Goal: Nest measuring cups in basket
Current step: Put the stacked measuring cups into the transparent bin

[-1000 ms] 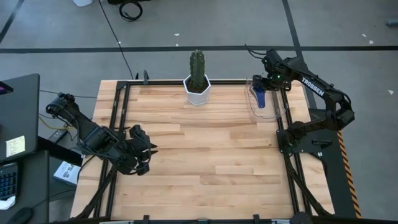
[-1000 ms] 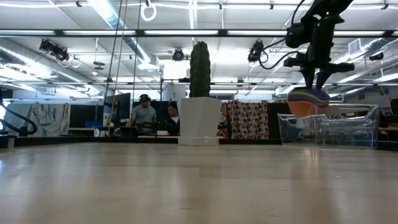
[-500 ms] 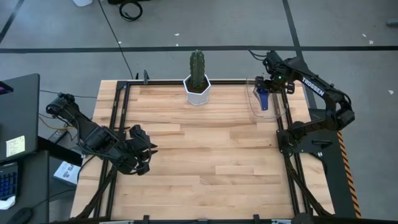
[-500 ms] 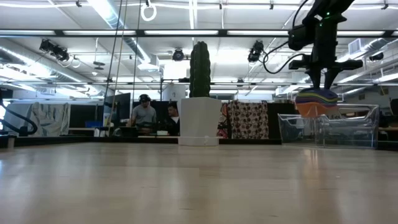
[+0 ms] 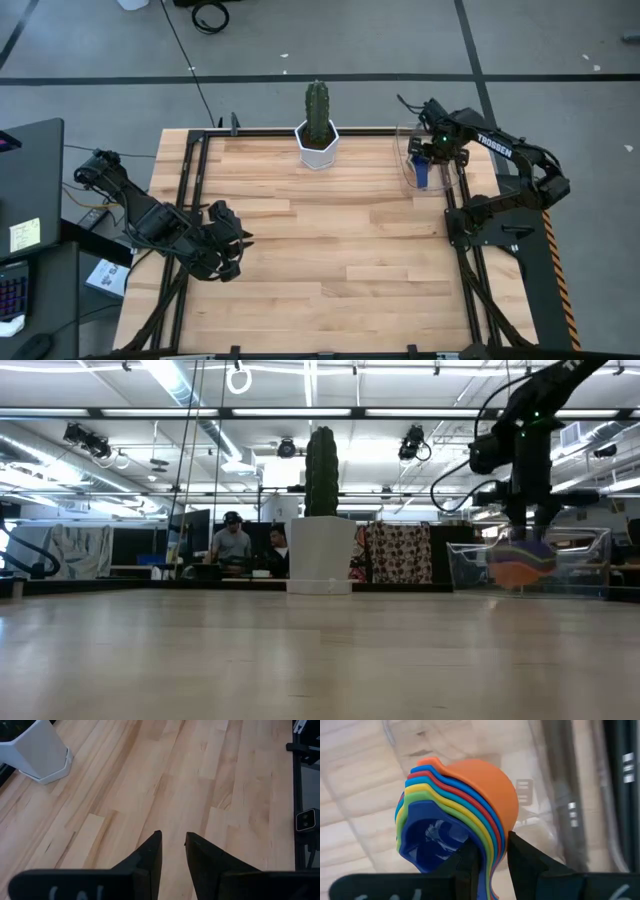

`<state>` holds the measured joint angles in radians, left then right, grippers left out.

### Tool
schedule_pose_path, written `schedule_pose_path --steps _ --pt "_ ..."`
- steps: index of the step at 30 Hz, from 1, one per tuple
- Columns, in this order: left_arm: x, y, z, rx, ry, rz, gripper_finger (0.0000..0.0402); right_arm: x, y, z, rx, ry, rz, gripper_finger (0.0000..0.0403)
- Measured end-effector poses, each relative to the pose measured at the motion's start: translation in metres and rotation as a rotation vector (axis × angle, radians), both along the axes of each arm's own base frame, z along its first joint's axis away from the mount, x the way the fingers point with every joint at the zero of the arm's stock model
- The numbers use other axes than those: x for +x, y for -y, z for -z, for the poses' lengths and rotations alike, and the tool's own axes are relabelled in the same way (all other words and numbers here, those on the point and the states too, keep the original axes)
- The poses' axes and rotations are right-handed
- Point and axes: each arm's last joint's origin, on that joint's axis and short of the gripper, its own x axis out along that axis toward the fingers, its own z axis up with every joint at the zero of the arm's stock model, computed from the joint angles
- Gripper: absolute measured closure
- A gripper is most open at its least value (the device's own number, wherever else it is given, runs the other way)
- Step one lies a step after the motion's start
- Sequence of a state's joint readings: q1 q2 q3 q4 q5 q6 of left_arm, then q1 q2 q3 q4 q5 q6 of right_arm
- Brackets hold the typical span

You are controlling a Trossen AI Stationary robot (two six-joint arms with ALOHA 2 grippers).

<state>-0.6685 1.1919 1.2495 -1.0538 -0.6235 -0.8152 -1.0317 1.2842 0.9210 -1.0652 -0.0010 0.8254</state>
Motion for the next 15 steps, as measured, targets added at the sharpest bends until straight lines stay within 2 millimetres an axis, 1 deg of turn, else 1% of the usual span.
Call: schedule_pose_path --steps 6,9,15 --pt "0.0 0.0 0.0 -0.01 0.003 -0.009 0.031 0.0 -0.003 0.025 0.01 0.06 0.028 0.0317" --pt "0.0 0.0 0.0 -0.016 0.004 -0.015 0.031 -0.001 -0.005 0.031 0.012 0.065 0.034 0.0317" --pt "0.0 0.0 0.0 -0.028 0.008 -0.026 0.031 -0.003 -0.005 0.033 0.002 0.025 0.04 0.0319"
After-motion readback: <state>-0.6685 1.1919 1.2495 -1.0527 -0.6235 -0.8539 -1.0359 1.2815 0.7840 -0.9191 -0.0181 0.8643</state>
